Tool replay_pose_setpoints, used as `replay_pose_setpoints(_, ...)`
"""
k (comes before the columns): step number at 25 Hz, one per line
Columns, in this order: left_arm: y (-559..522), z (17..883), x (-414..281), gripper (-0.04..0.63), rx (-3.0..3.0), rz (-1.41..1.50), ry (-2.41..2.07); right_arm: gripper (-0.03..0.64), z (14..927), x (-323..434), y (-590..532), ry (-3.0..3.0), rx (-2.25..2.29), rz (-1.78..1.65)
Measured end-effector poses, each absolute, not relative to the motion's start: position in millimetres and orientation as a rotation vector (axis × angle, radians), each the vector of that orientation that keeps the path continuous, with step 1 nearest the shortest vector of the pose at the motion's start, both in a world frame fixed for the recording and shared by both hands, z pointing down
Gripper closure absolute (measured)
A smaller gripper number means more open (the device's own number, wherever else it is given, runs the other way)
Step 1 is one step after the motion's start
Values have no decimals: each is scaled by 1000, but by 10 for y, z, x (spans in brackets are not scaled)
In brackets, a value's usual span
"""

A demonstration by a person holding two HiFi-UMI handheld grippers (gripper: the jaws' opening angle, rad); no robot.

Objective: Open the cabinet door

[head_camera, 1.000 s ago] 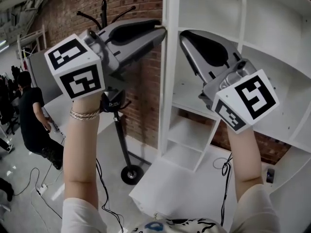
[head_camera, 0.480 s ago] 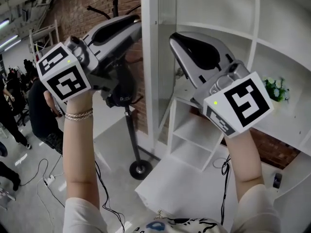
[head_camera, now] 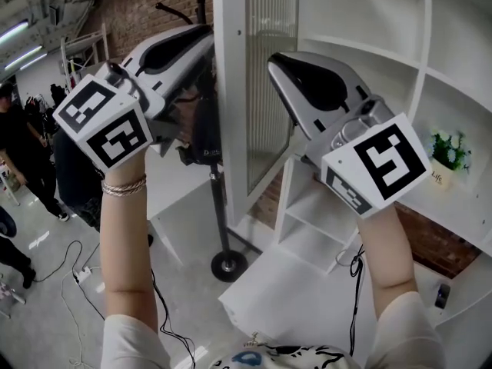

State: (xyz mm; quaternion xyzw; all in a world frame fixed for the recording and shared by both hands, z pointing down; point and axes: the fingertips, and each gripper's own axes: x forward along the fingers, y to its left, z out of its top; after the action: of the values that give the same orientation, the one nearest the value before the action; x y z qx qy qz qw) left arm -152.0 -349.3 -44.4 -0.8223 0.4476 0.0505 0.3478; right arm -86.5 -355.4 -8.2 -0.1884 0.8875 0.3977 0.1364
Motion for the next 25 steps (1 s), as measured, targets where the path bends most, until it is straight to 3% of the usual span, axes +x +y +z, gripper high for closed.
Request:
replay_pose_setpoints(10,-3545,-392,-1971,580,-1904,28,1444,588,16,-1216,-3516,2594,-477,1114)
replay_pose_setpoints(25,-3109,120,-2234,580,-1938,123,1517,588,362,-1187,-3440,2652,-403,980)
